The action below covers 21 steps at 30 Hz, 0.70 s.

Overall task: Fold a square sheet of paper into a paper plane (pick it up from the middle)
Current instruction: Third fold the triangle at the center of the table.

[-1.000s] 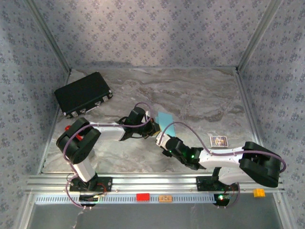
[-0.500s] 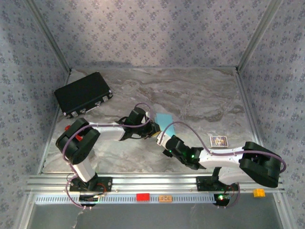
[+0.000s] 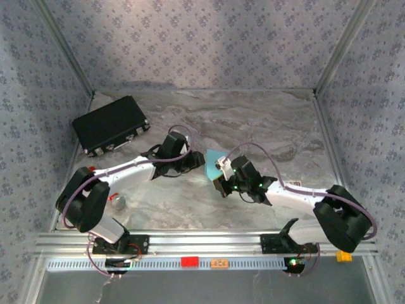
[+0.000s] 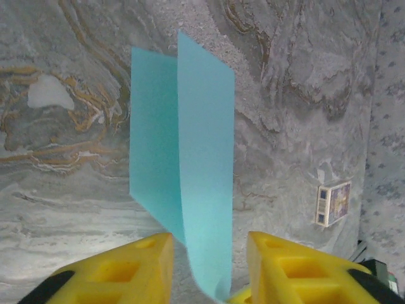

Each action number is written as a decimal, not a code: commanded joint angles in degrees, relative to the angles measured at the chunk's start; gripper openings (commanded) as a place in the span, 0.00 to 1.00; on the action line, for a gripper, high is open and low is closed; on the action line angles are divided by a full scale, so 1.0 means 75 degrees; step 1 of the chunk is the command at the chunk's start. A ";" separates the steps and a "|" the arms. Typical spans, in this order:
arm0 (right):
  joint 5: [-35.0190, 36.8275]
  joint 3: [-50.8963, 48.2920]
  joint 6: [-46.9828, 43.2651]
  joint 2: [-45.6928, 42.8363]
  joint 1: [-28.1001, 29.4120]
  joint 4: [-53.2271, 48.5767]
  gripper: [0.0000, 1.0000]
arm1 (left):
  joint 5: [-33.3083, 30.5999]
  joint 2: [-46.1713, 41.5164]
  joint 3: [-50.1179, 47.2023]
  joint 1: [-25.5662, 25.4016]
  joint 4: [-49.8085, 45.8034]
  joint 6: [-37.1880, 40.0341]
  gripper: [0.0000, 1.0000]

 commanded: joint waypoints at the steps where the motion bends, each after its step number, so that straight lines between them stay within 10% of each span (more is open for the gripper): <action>1: -0.1991 0.0362 0.0689 0.0414 -0.0158 -0.0327 0.02 | -0.0068 0.0070 0.0422 0.0062 -0.0415 0.0543 0.29; 21: -0.2862 0.0174 0.0762 0.1040 -0.0804 0.0050 0.03 | 0.0681 0.3366 0.2713 0.0107 -0.1222 0.1870 0.09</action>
